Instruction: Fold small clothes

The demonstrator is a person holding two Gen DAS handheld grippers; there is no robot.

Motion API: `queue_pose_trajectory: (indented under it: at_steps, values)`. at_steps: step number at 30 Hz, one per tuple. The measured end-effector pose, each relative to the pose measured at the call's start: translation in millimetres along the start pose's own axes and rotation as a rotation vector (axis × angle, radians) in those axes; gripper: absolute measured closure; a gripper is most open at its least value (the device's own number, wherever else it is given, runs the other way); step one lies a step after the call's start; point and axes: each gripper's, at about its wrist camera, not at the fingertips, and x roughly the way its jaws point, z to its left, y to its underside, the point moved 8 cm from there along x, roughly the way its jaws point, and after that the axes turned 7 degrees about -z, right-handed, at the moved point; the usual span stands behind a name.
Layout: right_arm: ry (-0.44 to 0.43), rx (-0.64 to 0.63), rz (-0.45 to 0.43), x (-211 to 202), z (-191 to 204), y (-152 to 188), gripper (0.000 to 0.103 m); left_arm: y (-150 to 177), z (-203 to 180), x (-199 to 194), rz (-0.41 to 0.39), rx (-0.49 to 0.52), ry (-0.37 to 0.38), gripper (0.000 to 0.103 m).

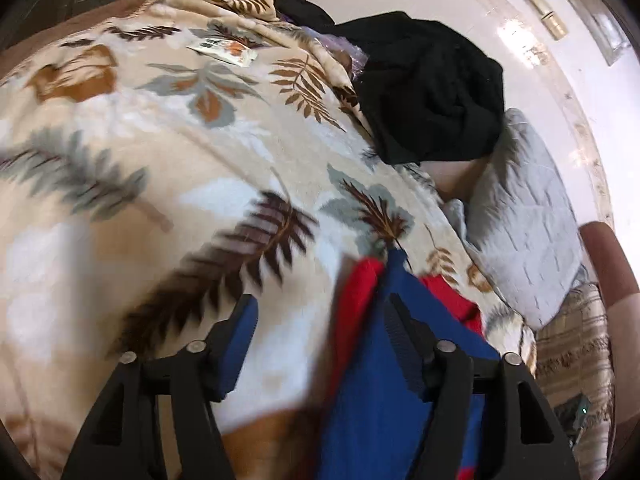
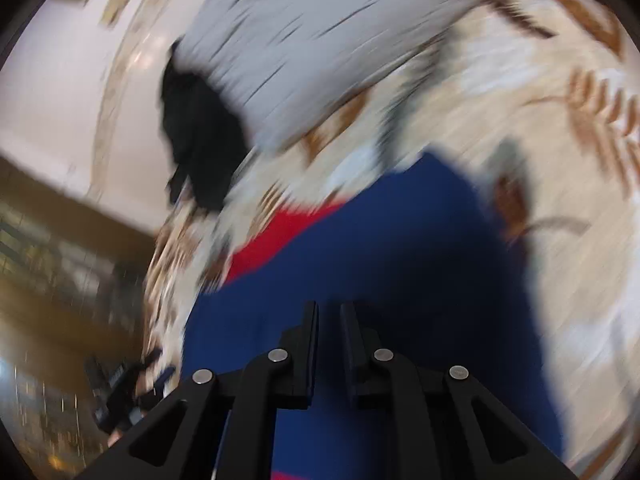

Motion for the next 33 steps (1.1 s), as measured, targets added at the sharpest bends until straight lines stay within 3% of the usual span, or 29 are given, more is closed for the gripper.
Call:
queue_pose_trajectory:
  at_steps: [5,9,13,15,18,22,25,27,29,31,33]
  values:
    - [-0.066,-0.111,0.107,9.0,51.5,53.9,0.088,43.6,3.4,-45.9,-0.025,0.026,0.018,0.028]
    - [-0.104,-0.151,0.165,14.4,74.6,86.1,0.088,88.6,15.6,-70.9,-0.007,-0.031,0.035,0.027]
    - [-0.106,-0.183,0.222,23.7,86.0,113.4,0.088,119.5,17.1,-66.3,0.04,-0.09,0.058,0.025]
    - [-0.098,-0.2,0.245,32.5,88.6,124.7,0.088,124.8,12.8,-53.8,0.075,-0.11,0.076,0.025]
    - [-0.056,-0.206,0.303,49.5,79.4,139.8,0.086,123.6,10.4,-41.8,0.062,-0.15,0.086,0.025]
    - [-0.084,-0.181,0.279,42.5,79.8,133.8,0.085,111.8,4.4,-31.8,-0.013,-0.178,0.115,0.025]
    - [-0.094,-0.202,0.162,25.2,82.3,115.7,0.085,108.2,2.7,-24.2,-0.042,-0.19,0.129,0.026]
    - [-0.08,-0.184,0.119,19.4,76.5,107.4,0.085,106.3,-1.2,-21.7,-0.064,-0.179,0.136,0.035]
    - [-0.042,-0.164,0.098,22.3,64.0,102.4,0.085,106.2,-3.8,-16.0,-0.06,-0.174,0.135,0.069]
    - [0.02,-0.173,0.098,33.3,47.9,104.2,0.092,107.2,-1.7,-11.4,-0.061,-0.165,0.111,0.079]
    - [0.009,-0.155,0.105,41.1,38.3,107.1,0.097,105.5,-4.0,-11.7,-0.071,-0.164,0.121,0.085]
